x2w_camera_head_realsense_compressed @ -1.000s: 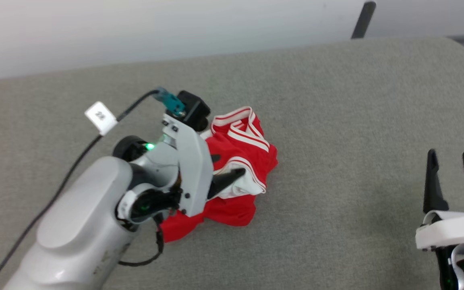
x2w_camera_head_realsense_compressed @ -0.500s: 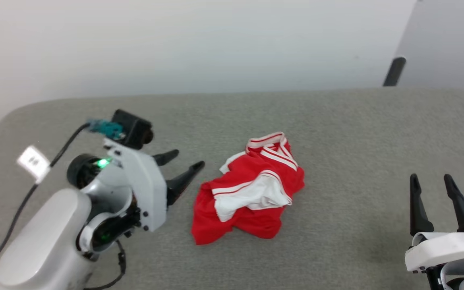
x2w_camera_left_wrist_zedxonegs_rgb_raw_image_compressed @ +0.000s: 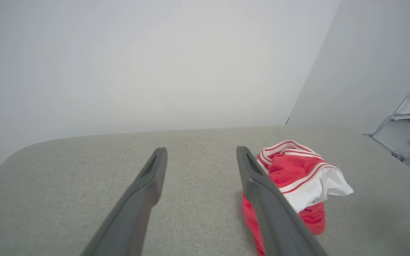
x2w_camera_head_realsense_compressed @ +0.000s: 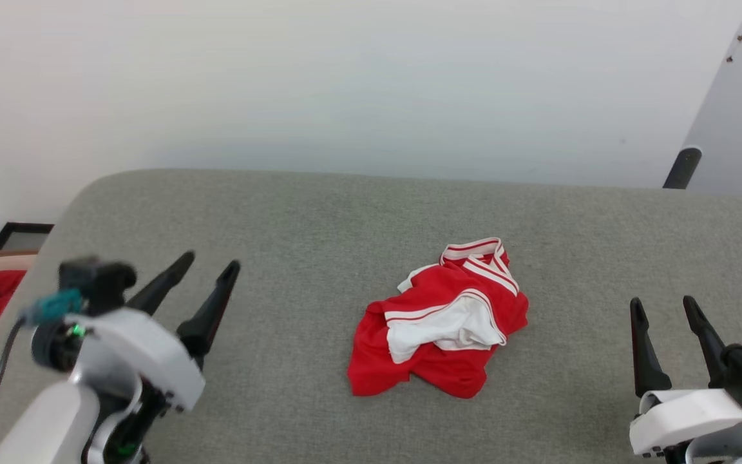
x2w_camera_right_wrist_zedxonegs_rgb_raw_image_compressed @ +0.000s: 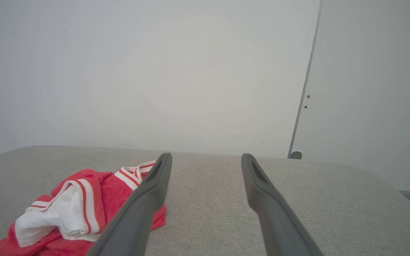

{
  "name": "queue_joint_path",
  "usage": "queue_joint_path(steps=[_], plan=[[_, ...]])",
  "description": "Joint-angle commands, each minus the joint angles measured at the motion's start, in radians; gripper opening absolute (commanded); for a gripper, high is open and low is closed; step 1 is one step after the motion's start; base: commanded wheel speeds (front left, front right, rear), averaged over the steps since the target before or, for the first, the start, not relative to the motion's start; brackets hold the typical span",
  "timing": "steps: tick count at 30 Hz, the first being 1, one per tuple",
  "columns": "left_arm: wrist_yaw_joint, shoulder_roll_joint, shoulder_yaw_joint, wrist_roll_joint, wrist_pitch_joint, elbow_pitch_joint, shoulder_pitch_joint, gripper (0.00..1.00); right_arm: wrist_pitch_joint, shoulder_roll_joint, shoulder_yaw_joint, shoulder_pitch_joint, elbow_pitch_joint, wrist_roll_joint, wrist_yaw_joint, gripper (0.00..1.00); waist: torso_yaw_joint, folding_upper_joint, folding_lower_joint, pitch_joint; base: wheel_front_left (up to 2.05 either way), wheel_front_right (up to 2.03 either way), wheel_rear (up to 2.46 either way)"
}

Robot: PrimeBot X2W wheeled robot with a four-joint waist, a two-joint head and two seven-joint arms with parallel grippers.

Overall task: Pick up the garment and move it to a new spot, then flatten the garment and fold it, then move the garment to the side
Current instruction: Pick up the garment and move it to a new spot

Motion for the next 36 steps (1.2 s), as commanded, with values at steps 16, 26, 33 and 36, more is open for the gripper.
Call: queue_joint_path(steps=[16, 26, 33, 36], plan=[[0.016, -0.006, 0.084, 0.057, -0.330, 0.092, 0.215, 1.00, -0.054, -0.004, -0.065, 0.057, 0.043, -0.020, 0.000, 1.00, 0.013, 0.0000, 0.0000, -0.034, 0.00, 0.00, 0.00], [-0.006, -0.039, 0.125, 0.088, -0.373, 0.123, 0.264, 1.00, -0.064, 0.000, -0.090, 0.075, 0.052, -0.020, 0.000, 1.00, -0.019, 0.0000, 0.0000, -0.029, 0.00, 0.00, 0.00], [-0.015, -0.070, 0.166, 0.130, -0.376, 0.124, 0.281, 1.00, -0.066, 0.001, -0.093, 0.082, 0.050, -0.025, 0.000, 1.00, -0.035, 0.0000, 0.0000, -0.026, 0.00, 0.00, 0.00], [-0.022, -0.089, 0.190, 0.154, -0.376, 0.116, 0.287, 1.00, -0.069, 0.002, -0.096, 0.087, 0.053, -0.023, 0.000, 1.00, -0.038, 0.0000, 0.0000, -0.025, 0.00, 0.00, 0.00]])
